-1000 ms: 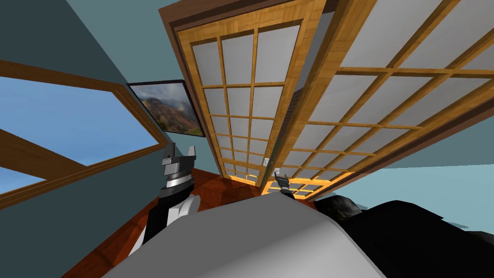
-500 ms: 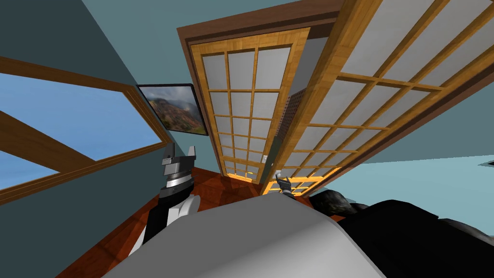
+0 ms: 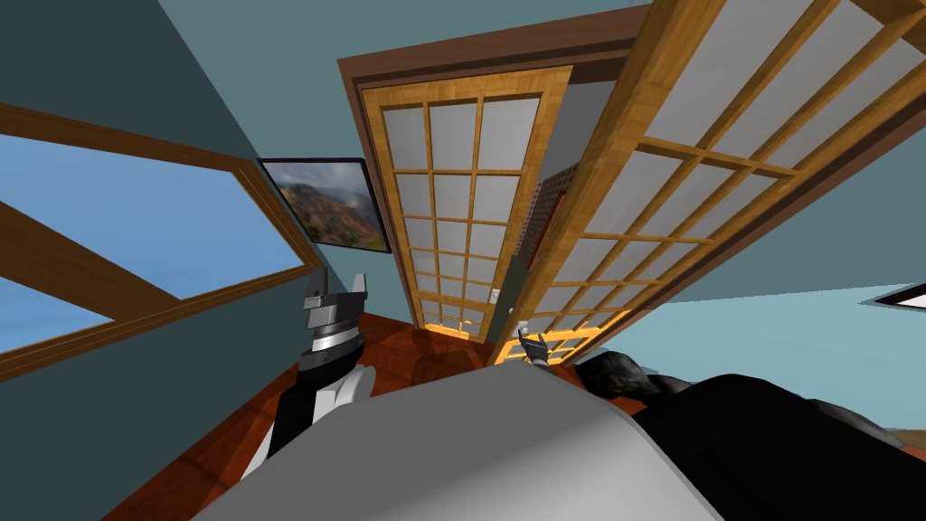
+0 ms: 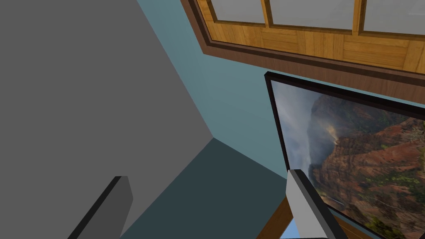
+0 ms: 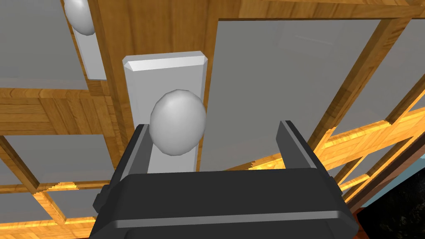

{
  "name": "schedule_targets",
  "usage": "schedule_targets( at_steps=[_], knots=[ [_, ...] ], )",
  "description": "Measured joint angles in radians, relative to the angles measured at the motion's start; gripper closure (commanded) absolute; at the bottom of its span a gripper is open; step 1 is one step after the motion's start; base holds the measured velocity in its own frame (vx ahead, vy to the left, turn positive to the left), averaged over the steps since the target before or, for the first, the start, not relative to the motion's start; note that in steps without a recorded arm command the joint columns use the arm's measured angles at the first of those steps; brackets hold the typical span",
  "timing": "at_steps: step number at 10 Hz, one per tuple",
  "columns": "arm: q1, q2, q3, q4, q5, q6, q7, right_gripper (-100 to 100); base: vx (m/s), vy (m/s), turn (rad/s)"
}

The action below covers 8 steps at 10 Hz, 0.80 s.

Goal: Pull the door open

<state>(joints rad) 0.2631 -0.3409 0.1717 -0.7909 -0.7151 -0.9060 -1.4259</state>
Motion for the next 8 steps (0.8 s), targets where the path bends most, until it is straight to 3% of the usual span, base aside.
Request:
schedule_targets(
  at_steps=[2, 3, 4, 5, 6, 7, 8],
  knots=[
    [0.016, -0.006, -0.006, -0.016, -0.002, 0.01, 0.004, 100, -0.083, -0.004, -0.016],
    [0.002, -0.007, 0.0, 0.021, 0.002, 0.0, -0.008, 100, -0.025, 0.001, 0.0],
    [0.009, -0.007, -0.001, 0.013, 0.0, 0.006, -0.007, 100, -0.051, 0.012, -0.015],
    [0.036, -0.01, -0.008, -0.031, -0.005, 0.026, 0.008, 100, -0.061, 0.003, -0.031],
    [0.0, -0.003, -0.003, 0.029, 0.0, 0.011, -0.001, 100, -0.026, -0.001, 0.013],
    [0.03, -0.002, -0.011, -0.018, -0.006, 0.026, 0.014, 100, 0.01, -0.008, -0.01],
    [0.044, 0.001, -0.011, -0.032, -0.006, 0.031, 0.024, 100, -0.001, 0.0, -0.026]
  ],
)
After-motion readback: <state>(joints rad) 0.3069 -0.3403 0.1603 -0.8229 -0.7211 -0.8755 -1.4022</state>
